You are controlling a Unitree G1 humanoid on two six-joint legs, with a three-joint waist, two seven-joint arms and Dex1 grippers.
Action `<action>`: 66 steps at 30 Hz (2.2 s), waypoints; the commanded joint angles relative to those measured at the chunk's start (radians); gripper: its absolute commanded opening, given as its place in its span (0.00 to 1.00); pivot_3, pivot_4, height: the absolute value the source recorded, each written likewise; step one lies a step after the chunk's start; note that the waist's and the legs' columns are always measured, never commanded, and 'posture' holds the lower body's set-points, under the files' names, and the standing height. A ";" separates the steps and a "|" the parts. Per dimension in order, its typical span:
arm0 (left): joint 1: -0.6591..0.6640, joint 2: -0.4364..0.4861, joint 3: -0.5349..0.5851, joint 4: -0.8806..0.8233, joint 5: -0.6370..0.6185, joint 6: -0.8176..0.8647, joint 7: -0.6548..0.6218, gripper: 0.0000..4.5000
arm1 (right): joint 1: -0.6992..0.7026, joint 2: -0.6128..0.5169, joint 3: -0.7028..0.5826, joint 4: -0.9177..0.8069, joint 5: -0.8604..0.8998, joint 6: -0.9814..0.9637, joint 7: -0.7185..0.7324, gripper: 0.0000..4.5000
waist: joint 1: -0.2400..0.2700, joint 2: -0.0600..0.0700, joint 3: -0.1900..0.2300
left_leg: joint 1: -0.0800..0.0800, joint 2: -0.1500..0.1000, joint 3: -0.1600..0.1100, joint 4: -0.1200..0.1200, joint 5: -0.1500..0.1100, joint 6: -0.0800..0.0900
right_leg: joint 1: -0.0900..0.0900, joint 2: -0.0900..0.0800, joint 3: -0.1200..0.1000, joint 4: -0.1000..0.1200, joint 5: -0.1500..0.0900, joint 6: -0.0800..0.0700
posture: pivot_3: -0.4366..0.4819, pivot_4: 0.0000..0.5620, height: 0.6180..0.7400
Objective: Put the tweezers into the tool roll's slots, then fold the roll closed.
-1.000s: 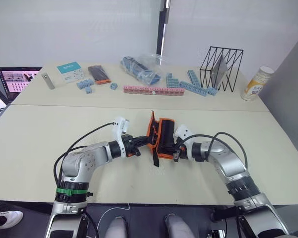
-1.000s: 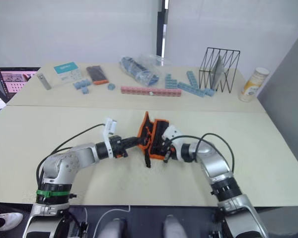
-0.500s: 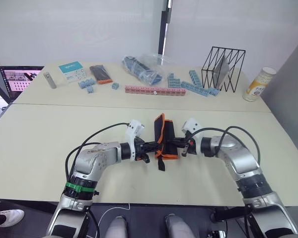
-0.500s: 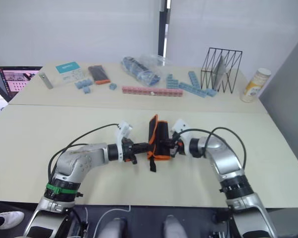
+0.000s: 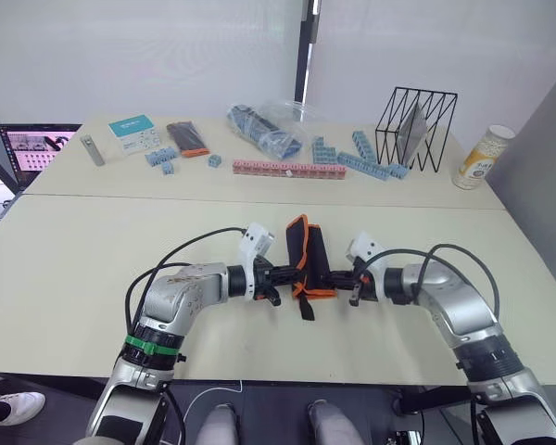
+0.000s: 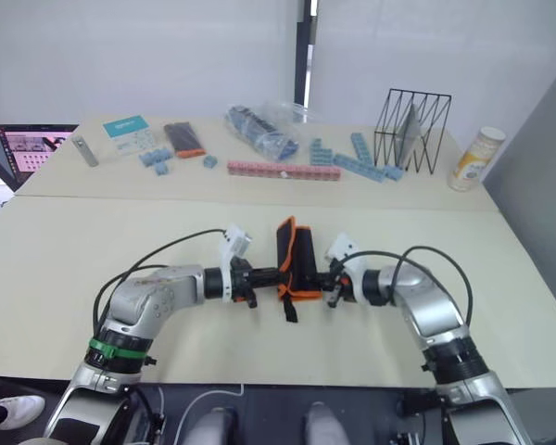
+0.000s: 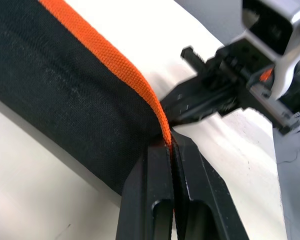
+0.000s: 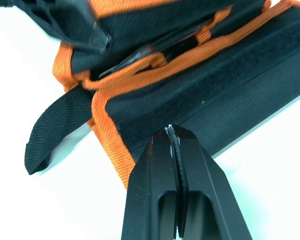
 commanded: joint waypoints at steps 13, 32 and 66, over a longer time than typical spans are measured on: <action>-0.112 -0.069 -0.129 0.069 0.082 -0.011 -0.029 0.01 | 0.030 -0.018 0.070 0.009 -0.070 0.016 -0.015 0.00 | 0.000 0.000 0.000 | 0.003 0.000 0.000 0.001 0.000 0.000 | 0.003 0.000 0.000 0.000 0.000 0.000 | 0.48 0.27 1.00; -0.139 -0.116 -0.370 0.317 0.370 -0.018 -0.032 0.01 | 0.021 -0.054 -0.039 -0.088 0.010 0.048 -0.012 0.00 | 0.016 0.001 -0.005 | 0.013 0.000 -0.001 0.001 0.000 0.000 | 0.017 0.000 0.000 -0.005 -0.002 -0.001 | 0.48 0.27 1.00; 0.000 -0.034 0.011 0.012 0.162 -0.112 -0.051 0.94 | -0.209 0.158 0.043 0.613 -0.127 -0.312 -0.016 0.00 | -0.026 0.004 -0.010 | 0.029 0.000 -0.001 -0.001 -0.004 -0.007 | 0.032 0.000 -0.001 -0.006 -0.008 -0.009 | 0.48 0.27 1.00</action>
